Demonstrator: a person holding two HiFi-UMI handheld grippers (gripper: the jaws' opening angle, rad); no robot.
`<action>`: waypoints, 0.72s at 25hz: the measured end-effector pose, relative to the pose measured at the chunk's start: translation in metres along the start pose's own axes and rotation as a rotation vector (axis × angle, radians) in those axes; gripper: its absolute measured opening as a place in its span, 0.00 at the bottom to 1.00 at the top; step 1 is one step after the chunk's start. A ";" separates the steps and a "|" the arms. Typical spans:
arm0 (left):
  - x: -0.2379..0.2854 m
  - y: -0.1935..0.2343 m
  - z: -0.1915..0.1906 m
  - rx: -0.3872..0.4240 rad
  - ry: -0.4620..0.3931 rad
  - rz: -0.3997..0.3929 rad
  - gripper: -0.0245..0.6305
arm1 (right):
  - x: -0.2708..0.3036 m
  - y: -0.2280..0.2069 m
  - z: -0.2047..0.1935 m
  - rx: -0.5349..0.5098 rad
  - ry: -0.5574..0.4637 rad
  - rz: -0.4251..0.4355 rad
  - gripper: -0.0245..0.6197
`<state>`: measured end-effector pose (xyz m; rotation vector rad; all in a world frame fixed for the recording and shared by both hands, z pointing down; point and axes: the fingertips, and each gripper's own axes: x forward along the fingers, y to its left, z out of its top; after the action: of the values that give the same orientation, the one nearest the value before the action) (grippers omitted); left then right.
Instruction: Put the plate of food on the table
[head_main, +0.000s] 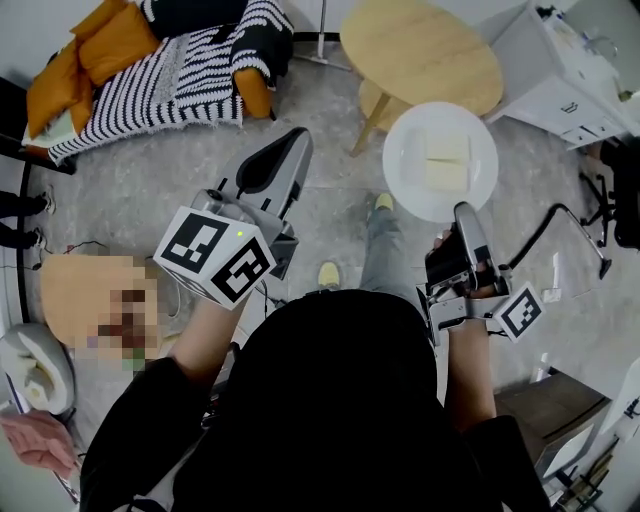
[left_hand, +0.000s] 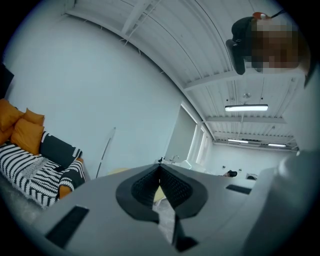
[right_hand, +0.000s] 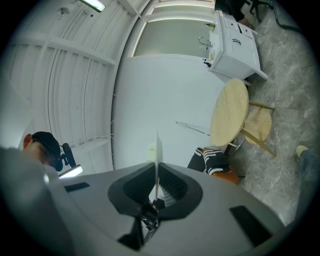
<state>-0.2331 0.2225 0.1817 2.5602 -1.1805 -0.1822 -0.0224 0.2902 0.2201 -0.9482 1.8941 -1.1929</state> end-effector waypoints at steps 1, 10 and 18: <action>0.002 0.000 0.002 0.002 -0.004 0.000 0.04 | 0.001 -0.001 0.002 0.002 -0.004 0.004 0.08; 0.024 0.015 0.009 0.018 -0.028 0.014 0.04 | 0.027 -0.012 0.022 -0.009 0.001 0.036 0.08; 0.067 0.028 0.014 0.039 -0.015 0.030 0.04 | 0.058 -0.036 0.055 0.004 0.014 0.043 0.08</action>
<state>-0.2135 0.1513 0.1785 2.5768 -1.2388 -0.1737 0.0028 0.2063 0.2250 -0.8945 1.9131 -1.1807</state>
